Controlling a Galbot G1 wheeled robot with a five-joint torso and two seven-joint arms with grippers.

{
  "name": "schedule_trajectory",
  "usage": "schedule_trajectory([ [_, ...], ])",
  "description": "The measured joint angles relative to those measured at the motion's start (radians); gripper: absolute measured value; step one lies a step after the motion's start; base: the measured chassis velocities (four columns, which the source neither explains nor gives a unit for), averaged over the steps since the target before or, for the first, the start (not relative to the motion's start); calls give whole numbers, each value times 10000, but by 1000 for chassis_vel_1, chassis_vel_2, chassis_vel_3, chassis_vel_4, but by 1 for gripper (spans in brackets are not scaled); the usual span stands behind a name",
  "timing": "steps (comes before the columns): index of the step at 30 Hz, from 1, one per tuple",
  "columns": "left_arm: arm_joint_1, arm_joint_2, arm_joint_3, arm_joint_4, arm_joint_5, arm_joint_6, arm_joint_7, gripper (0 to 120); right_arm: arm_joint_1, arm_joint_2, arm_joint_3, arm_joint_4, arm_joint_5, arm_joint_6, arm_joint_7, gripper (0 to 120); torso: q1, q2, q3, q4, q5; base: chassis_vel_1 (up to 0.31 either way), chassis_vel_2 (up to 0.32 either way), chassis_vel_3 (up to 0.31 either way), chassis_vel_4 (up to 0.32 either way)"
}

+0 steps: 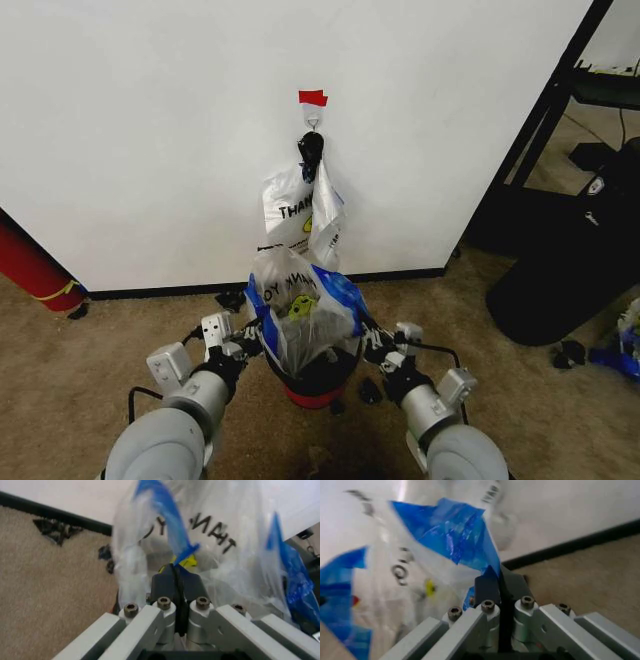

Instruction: Pick up the garbage bag from the wall and place it over the trash bin.

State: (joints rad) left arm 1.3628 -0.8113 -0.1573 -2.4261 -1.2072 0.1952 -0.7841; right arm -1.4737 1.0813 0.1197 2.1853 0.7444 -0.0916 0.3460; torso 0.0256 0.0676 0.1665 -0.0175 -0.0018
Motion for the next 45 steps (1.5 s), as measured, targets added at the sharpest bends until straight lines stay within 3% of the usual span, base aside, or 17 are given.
schedule_trajectory([
  [8,453,6,93,-100,36,152,-222,0,-695,-10,385,88,-461,-266,678,0,0,0,0,-1,-2,0,0,0,0],
  [14,667,103,-243,-211,-523,550,-658,0,-870,157,339,-25,-955,-663,924,0,0,0,1,0,-1,0,0,0,0],
  [20,803,343,-1249,-305,-1835,1511,-1418,0,-850,154,376,-209,-1160,-1442,1259,0,0,0,1,0,-2,0,0,0,0],
  [27,948,616,-1785,-593,-2950,2396,-2195,0,-1030,-132,483,-3,-1031,-2189,1550,0,0,0,1,-1,-1,0,0,0,0],
  [35,769,631,-998,-268,-2978,2851,-2589,0,-938,-300,511,168,-672,-3087,1925,0,1,0,1,0,-3,0,0,0,0],
  [45,229,691,81,767,-2688,3014,-2547,0,-117,-224,406,-865,-90,-3726,2084,0,1,0,1,0,-1,0,0,0,0],
])
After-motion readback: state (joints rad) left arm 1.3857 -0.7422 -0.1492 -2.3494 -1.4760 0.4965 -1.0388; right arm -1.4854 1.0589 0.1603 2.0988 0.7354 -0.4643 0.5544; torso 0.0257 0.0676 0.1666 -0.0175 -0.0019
